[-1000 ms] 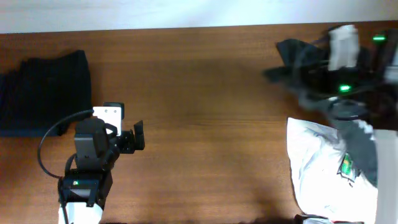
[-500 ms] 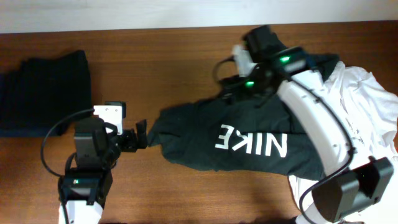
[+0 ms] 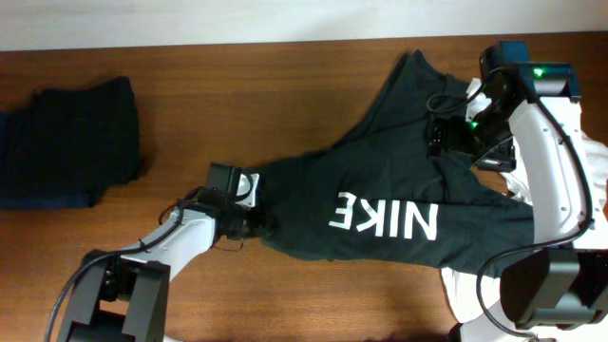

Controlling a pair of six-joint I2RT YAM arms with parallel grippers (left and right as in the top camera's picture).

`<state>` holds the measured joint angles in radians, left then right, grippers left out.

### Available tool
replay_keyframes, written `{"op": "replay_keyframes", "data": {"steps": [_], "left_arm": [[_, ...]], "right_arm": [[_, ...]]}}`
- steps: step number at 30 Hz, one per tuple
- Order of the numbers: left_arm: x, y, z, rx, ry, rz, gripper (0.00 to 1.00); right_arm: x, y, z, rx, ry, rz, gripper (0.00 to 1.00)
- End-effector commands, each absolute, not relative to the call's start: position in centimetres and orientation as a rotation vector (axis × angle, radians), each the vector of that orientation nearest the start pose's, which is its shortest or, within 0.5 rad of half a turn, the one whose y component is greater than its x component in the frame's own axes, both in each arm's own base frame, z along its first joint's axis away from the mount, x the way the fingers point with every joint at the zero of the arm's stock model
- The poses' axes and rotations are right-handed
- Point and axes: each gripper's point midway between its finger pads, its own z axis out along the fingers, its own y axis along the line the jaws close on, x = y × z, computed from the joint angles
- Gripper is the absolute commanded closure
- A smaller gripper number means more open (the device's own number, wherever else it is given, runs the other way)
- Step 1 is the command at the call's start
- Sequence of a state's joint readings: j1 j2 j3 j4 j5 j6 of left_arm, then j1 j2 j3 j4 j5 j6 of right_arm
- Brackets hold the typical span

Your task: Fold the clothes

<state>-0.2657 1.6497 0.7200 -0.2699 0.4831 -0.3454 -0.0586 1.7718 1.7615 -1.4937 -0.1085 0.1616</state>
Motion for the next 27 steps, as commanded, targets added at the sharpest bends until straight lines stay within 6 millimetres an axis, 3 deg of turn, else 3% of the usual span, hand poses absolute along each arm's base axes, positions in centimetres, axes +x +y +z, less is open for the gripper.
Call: {"op": "replay_keyframes", "data": {"steps": [1,3,5,6,7,9,12,15,17,19,21,22,23,24,25,26,27], "left_arm": [[35.1,-9.8,4.0,-0.112,2.701,-0.5,0.99],[43.1,-1.3,12.8,-0.253,2.466,-0.23,0.99],[47.5,5.5,21.0,-0.382,2.218,-0.093,0.99],[48.4,7.1,22.7,-0.399,2.163,-0.104,0.41],[48.1,6.8,21.5,-0.398,2.21,-0.151,0.01],[44.4,4.0,15.6,-0.419,2.492,-0.275,0.01],[37.8,-2.7,10.3,-0.406,2.869,-0.557,0.01],[32.7,-8.9,6.6,-0.293,3.155,-0.636,0.02],[28.7,-13.7,4.6,-0.241,3.286,-0.682,0.18],[26.0,-16.7,3.4,-0.235,3.344,-0.731,0.22],[23.5,-18.8,0.7,-0.322,3.376,-0.689,0.2],[23.7,-19.4,-0.1,-0.342,3.343,-0.701,0.17],[24.6,-19.7,-0.9,-0.325,3.285,-0.693,0.2],[25.4,-19.3,-1.3,-0.313,3.252,-0.626,0.39],[25.6,-18.0,-1.8,-0.32,3.247,-0.499,0.9],[24.9,-15.5,-2.1,-0.373,3.284,-0.343,1.0],[24.4,-11.4,-1.7,-0.444,3.315,-0.171,1.0]], "right_arm": [[33.1,-0.7,19.4,0.353,3.038,0.124,0.01],[33.1,-0.9,19.3,0.354,3.038,0.108,0.01],[33.1,-0.9,19.3,0.354,3.039,0.109,0.01],[33.1,-0.9,19.3,0.354,3.039,0.109,0.01],[33.0,-0.9,19.3,0.354,3.039,0.108,0.01],[33.0,-0.9,19.3,0.354,3.039,0.108,0.01],[33.0,-0.9,19.3,0.354,3.039,0.108,0.01],[33.1,-0.9,19.3,0.354,3.038,0.108,0.01],[33.1,-0.9,19.3,0.354,3.038,0.108,0.01],[33.1,-0.9,19.3,0.354,3.038,0.108,0.01],[33.0,-0.9,19.3,0.354,3.042,0.108,0.01],[33.0,-0.9,19.3,0.354,3.042,0.108,0.01],[33.0,-0.9,19.3,0.354,3.042,0.108,0.01],[33.0,-0.9,19.3,0.354,3.042,0.108,0.01],[33.0,-0.9,19.3,0.353,3.042,0.108,0.01],[33.0,-0.9,19.3,0.339,3.043,0.106,0.01],[33.1,-1.3,19.3,0.338,3.039,0.075,0.02]]}}
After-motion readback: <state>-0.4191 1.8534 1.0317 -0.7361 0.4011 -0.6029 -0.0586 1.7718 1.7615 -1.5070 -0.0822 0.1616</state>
